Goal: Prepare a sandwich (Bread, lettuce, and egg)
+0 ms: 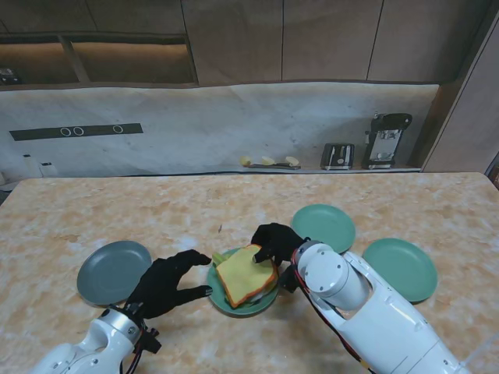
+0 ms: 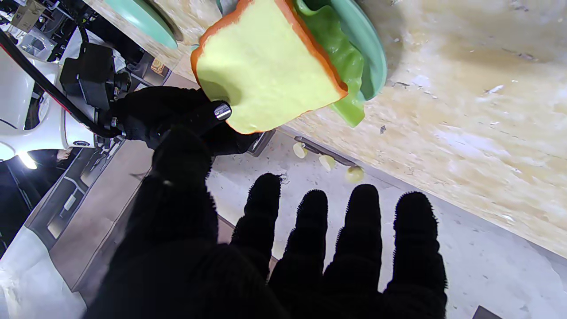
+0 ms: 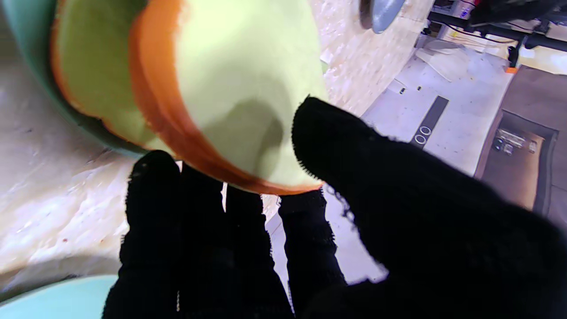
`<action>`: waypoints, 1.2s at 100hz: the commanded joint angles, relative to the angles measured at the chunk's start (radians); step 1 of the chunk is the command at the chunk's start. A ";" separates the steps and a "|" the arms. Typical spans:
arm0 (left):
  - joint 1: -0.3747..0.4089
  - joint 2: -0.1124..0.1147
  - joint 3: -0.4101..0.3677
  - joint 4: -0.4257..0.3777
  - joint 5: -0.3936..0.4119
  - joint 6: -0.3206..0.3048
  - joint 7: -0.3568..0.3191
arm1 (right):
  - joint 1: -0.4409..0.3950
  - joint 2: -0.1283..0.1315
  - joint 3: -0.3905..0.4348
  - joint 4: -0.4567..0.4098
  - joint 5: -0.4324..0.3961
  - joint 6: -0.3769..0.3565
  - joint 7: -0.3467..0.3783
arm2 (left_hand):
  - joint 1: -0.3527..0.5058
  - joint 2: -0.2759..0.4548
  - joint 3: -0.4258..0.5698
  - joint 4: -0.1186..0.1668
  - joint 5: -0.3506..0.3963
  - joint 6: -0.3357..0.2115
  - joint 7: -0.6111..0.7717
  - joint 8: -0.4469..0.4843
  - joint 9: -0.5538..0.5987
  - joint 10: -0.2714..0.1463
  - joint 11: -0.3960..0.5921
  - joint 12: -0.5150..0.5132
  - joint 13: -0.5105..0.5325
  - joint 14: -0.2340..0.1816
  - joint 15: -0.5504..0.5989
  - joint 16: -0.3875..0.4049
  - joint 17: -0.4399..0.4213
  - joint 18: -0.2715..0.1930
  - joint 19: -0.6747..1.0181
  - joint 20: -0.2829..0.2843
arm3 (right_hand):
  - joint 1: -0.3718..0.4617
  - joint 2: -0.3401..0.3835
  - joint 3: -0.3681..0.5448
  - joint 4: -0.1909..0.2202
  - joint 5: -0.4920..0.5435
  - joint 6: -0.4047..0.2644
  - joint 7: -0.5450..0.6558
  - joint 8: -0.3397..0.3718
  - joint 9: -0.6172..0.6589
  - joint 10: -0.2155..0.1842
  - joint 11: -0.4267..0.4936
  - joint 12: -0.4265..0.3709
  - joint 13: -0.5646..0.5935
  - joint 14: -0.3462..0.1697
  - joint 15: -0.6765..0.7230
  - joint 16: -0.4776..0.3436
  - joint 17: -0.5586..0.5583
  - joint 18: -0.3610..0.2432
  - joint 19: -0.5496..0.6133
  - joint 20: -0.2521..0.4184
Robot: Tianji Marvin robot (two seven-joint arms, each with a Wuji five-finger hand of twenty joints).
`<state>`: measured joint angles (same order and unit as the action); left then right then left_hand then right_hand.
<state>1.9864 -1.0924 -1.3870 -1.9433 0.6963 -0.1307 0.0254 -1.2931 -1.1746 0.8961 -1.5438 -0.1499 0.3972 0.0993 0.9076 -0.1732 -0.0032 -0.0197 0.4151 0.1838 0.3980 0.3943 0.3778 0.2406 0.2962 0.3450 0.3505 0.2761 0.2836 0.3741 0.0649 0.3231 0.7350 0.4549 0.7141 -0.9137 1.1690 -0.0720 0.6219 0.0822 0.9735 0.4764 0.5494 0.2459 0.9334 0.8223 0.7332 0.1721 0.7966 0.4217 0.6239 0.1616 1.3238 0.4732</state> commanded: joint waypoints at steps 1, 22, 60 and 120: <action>0.002 0.000 0.003 -0.006 -0.002 -0.002 -0.017 | -0.003 0.008 -0.002 -0.004 -0.022 0.011 0.034 | 0.005 0.028 -0.014 0.001 0.019 -0.012 -0.008 0.006 0.003 -0.013 -0.010 0.008 0.001 0.000 0.008 0.014 -0.007 0.008 0.007 0.011 | -0.041 0.024 -0.038 0.017 -0.026 -0.007 -0.046 0.012 -0.048 -0.023 -0.019 -0.370 -0.061 0.009 -0.013 0.027 -0.075 -0.043 0.027 0.030; -0.002 -0.001 0.007 -0.005 -0.006 -0.002 -0.017 | 0.000 0.027 0.000 -0.016 -0.075 0.051 0.071 | 0.004 0.029 -0.015 0.001 0.019 -0.012 -0.008 0.006 0.003 -0.013 -0.009 0.008 0.001 -0.001 0.007 0.014 -0.008 0.008 0.006 0.011 | -0.084 0.061 -0.098 0.005 -0.101 0.009 -0.155 -0.042 -0.138 -0.028 -0.074 -0.397 -0.221 0.008 -0.054 0.025 -0.272 -0.035 0.003 0.041; -0.006 -0.001 0.015 -0.004 -0.009 0.000 -0.015 | 0.019 0.081 -0.014 -0.025 -0.246 0.066 0.188 | 0.005 0.029 -0.014 0.001 0.014 -0.013 -0.009 0.006 0.001 -0.012 -0.009 0.008 0.000 -0.001 0.007 0.014 -0.008 0.008 0.006 0.011 | -0.190 0.162 -0.291 -0.012 -0.317 -0.014 -0.270 -0.179 -0.332 -0.042 -0.194 -0.473 -0.432 -0.027 -0.190 -0.038 -0.472 -0.049 -0.161 0.014; -0.032 -0.004 0.030 0.011 -0.016 0.013 -0.004 | -0.249 0.081 0.295 -0.158 -0.373 -0.342 0.021 | 0.006 0.029 -0.014 0.001 0.002 -0.015 -0.009 0.006 -0.001 -0.016 -0.009 0.008 0.001 -0.005 0.007 0.013 -0.003 0.001 0.006 0.010 | -0.337 0.262 -0.504 0.052 -0.450 -0.051 -0.249 -0.273 -0.381 -0.066 -0.321 -0.525 -0.490 -0.080 -0.343 -0.118 -0.555 -0.026 -0.459 -0.091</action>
<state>1.9586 -1.0924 -1.3592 -1.9357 0.6834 -0.1208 0.0335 -1.5078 -1.0996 1.1824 -1.6776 -0.5227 0.0762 0.1224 0.9076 -0.1732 -0.0032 -0.0197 0.4151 0.1838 0.3980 0.3943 0.3778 0.2406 0.2961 0.3450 0.3505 0.2761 0.2837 0.3741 0.0649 0.3233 0.7350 0.4551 0.4140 -0.6597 0.6553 -0.0571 0.1932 0.0448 0.7189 0.2077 0.1941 0.1893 0.5931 0.8222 0.2453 0.1131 0.4763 0.3261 0.0639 0.1381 0.8773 0.3983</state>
